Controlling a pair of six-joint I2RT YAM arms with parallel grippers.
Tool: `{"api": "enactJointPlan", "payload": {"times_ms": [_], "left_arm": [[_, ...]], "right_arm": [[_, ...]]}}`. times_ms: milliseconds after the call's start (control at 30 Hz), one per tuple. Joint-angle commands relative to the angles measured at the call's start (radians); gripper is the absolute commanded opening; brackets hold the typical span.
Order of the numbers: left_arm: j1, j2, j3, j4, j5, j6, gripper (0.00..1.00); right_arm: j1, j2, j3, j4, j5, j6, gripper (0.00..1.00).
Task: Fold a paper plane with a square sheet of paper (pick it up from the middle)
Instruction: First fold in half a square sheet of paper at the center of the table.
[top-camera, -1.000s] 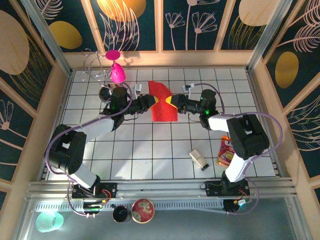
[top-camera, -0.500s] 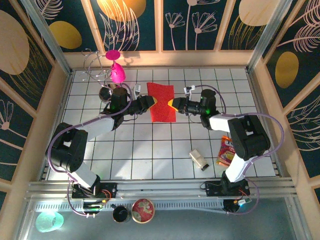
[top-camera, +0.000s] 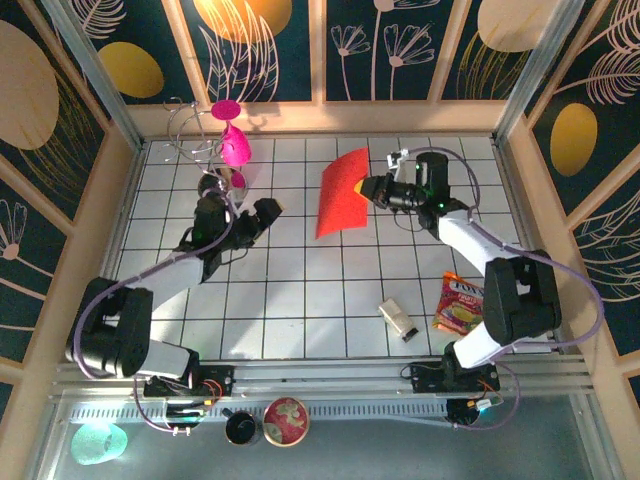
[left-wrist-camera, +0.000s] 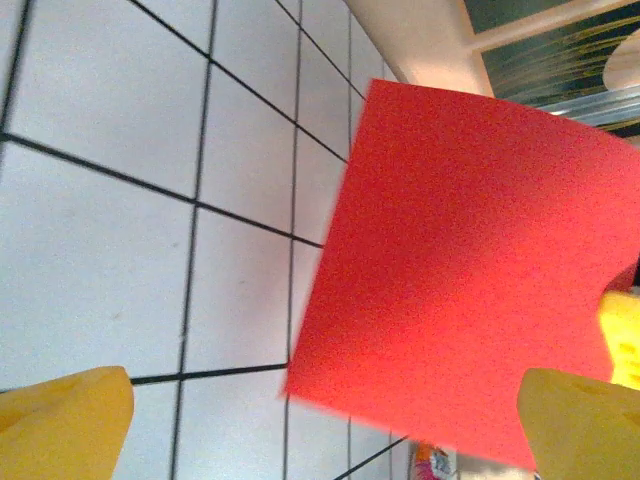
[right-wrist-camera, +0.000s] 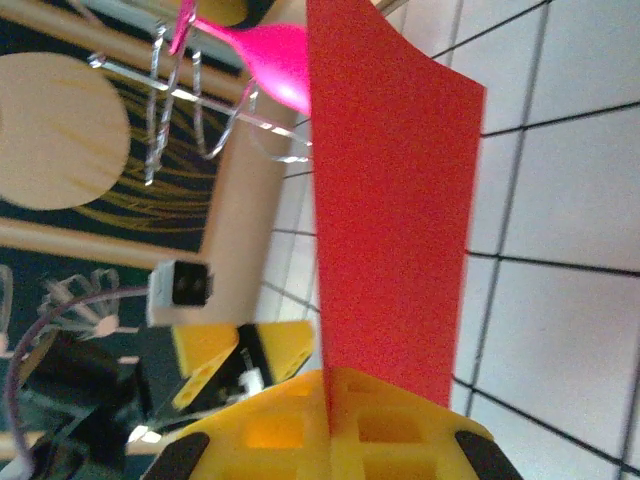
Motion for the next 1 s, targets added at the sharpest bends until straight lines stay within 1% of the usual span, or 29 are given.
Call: {"api": "enactJointPlan", "payload": {"times_ms": [0, 67, 133, 300, 467, 567, 633, 767, 833, 967], "left_arm": [[0.006, -0.084, -0.051, 0.014, -0.054, 0.025, 0.99], [0.007, -0.125, -0.078, -0.003, -0.070, 0.032, 0.99], [0.007, -0.160, -0.106, -0.005, -0.068, 0.033, 0.99], [0.007, -0.243, -0.168, -0.011, -0.057, 0.048, 0.99], [0.007, -0.303, -0.233, -0.015, -0.043, 0.060, 0.99], [0.007, -0.315, -0.254, -0.027, -0.036, 0.076, 0.99], [0.007, -0.309, -0.258, -0.036, -0.033, 0.089, 0.99], [0.005, -0.263, -0.272, 0.001, -0.010, 0.099, 0.97], [0.002, -0.237, -0.280, 0.030, 0.005, 0.094, 0.95], [-0.026, -0.198, -0.295, 0.085, 0.003, 0.081, 0.94]], "right_arm": [[0.011, -0.041, 0.103, -0.356, 0.144, -0.134, 0.00], [0.035, -0.043, 0.149, -0.432, 0.187, -0.130, 0.00], [0.084, -0.036, 0.181, -0.462, 0.228, -0.114, 0.00], [0.216, 0.051, 0.221, -0.447, 0.311, -0.054, 0.00], [0.307, 0.175, 0.192, -0.315, 0.319, 0.017, 0.00], [0.329, 0.237, 0.151, -0.169, 0.242, 0.078, 0.00], [0.338, 0.258, 0.119, -0.079, 0.212, 0.120, 0.00], [0.345, 0.253, 0.009, 0.103, 0.174, 0.192, 0.00], [0.346, 0.240, -0.044, 0.153, 0.174, 0.205, 0.00], [0.338, 0.235, -0.090, 0.150, 0.181, 0.181, 0.00]]}}
